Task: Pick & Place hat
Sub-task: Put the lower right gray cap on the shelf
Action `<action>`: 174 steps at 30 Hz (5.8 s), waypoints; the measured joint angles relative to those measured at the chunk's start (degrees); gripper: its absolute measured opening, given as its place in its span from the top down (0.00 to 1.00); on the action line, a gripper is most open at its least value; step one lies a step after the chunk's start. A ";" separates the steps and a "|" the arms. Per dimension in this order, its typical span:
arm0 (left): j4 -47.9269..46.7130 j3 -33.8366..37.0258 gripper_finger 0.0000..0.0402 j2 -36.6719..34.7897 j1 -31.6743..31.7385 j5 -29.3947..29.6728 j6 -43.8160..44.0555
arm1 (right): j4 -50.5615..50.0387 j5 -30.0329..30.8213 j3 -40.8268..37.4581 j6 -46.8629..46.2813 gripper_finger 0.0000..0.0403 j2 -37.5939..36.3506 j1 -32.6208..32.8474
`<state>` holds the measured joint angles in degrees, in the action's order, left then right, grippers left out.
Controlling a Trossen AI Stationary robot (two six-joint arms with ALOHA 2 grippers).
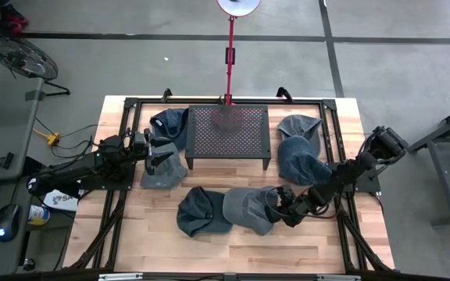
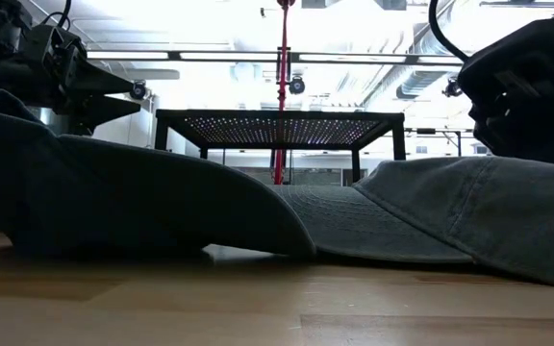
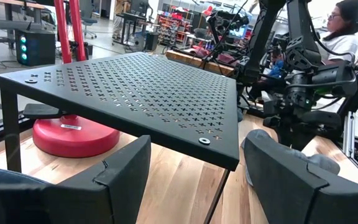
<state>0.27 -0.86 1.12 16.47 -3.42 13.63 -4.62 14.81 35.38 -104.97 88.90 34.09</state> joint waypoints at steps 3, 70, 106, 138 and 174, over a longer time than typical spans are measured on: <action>0.00 0.02 0.37 0.00 0.01 0.00 0.00 | -0.03 -0.20 -0.02 0.38 0.72 0.04 0.00; 0.00 0.02 0.37 0.00 0.02 0.00 0.02 | -50.51 -51.07 55.43 117.73 0.91 -17.57 -42.11; 0.02 0.00 0.37 0.00 0.00 0.00 0.00 | -63.41 -52.95 74.47 153.43 0.91 10.12 -68.29; 0.00 0.00 0.37 -0.02 0.00 0.00 0.02 | -62.95 -27.08 74.40 135.21 0.70 13.97 -73.81; 0.01 0.01 0.37 -0.01 0.01 0.00 0.01 | -64.01 -4.45 74.38 99.05 0.35 11.31 -38.19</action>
<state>0.28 -0.85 1.11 16.48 -3.42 13.64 -68.63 10.36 109.75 -5.92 100.21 -4.11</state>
